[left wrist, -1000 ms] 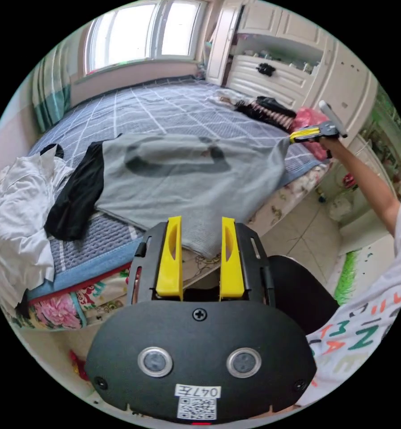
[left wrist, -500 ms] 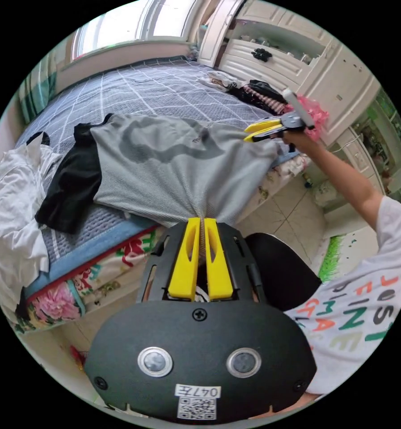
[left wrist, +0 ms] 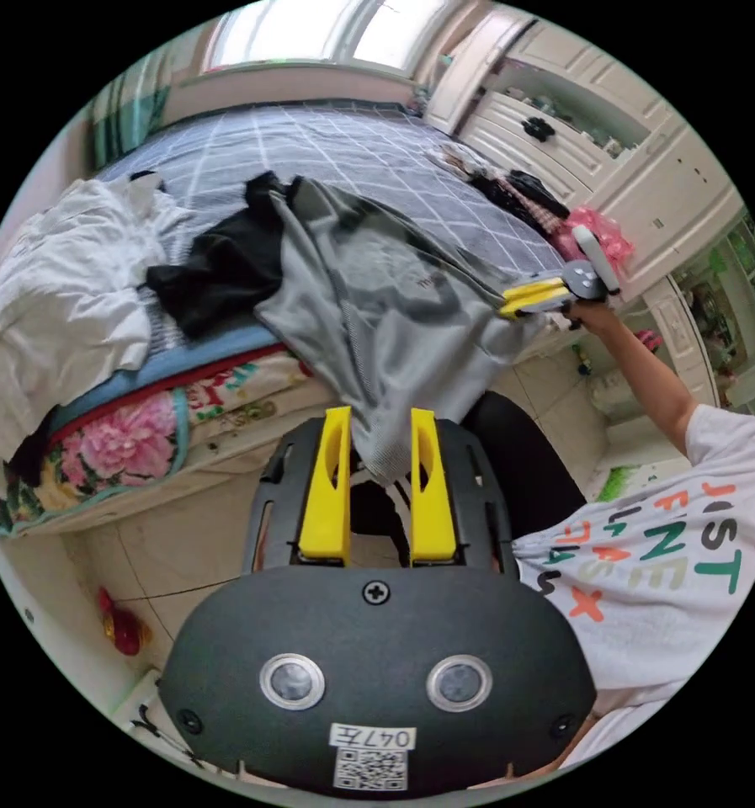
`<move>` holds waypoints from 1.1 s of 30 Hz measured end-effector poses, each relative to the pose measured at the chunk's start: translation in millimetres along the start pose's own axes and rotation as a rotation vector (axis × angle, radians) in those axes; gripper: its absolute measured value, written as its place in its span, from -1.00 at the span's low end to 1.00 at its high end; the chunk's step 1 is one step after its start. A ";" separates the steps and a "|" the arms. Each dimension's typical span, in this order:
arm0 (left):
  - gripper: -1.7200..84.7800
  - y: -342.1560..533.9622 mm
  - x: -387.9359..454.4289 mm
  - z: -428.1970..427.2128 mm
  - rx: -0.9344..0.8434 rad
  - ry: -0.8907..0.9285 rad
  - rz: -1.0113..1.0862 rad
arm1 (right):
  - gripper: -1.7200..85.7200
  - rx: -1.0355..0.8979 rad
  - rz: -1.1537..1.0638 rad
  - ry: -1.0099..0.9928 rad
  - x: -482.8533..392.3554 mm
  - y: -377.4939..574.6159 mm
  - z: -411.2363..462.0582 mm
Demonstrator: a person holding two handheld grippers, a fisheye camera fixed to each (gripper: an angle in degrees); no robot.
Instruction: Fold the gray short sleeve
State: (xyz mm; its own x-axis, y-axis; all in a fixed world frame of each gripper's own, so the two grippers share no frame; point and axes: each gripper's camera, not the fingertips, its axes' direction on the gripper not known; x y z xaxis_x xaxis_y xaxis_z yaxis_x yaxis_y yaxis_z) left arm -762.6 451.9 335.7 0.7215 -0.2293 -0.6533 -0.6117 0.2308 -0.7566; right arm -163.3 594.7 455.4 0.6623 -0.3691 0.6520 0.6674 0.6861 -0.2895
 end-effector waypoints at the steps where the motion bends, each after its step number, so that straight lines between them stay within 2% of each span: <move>1: -0.68 -1.8 -4.9 -9.2 0.028 -0.018 -0.020 | -0.85 0.038 0.001 -0.025 5.9 -1.0 -13.4; 5: -0.68 -37.4 -28.0 -64.2 0.184 -0.041 0.020 | -0.88 0.263 0.029 0.012 36.2 -20.9 -70.5; 8: -0.69 -94.4 -38.3 -73.5 0.181 -0.148 0.081 | -0.88 0.378 0.062 0.109 63.0 -64.1 -93.6; 10: -0.69 -132.5 -49.7 -68.0 0.159 -0.216 0.081 | -0.87 0.386 0.047 0.183 76.3 -100.5 -93.7; 13: -0.69 -193.4 -73.6 -49.1 0.103 -0.201 0.066 | -0.83 0.349 0.013 0.209 101.7 -165.6 -76.9; 20: -0.59 -279.1 -112.7 -1.4 -0.100 -0.191 0.032 | -0.74 0.164 0.055 -0.008 156.7 -271.7 -6.4; 22: -0.58 -285.1 -114.7 4.5 -0.138 -0.145 0.032 | -0.79 0.144 0.062 -0.063 159.5 -279.5 4.4; 24: -0.65 -285.4 -105.7 -3.2 -0.117 -0.175 0.062 | -0.87 0.138 0.021 -0.132 149.6 -279.5 8.6; 25: -0.69 -285.0 -102.0 -6.1 -0.114 -0.185 0.075 | -0.90 0.151 -0.005 -0.098 137.5 -274.2 6.1; 27: -0.88 -282.2 -85.5 -16.2 -0.112 -0.231 0.135 | -0.93 0.168 -0.041 -0.024 118.7 -262.9 -2.2; 30: -0.93 -278.2 -64.0 -33.3 -0.148 -0.217 0.210 | -0.94 0.173 -0.062 0.031 93.5 -236.6 -29.5; 33: -0.95 -264.7 -32.2 -79.7 -0.097 -0.203 0.317 | -0.95 0.226 -0.121 0.114 61.4 -188.3 -81.6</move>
State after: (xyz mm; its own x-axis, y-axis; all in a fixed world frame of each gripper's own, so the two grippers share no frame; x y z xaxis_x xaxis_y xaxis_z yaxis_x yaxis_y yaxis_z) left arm -649.8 322.8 555.0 0.5354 0.0328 -0.8440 -0.8355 0.1671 -0.5235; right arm -220.5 391.7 492.9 0.6249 -0.5162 0.5858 0.6594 0.7506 -0.0420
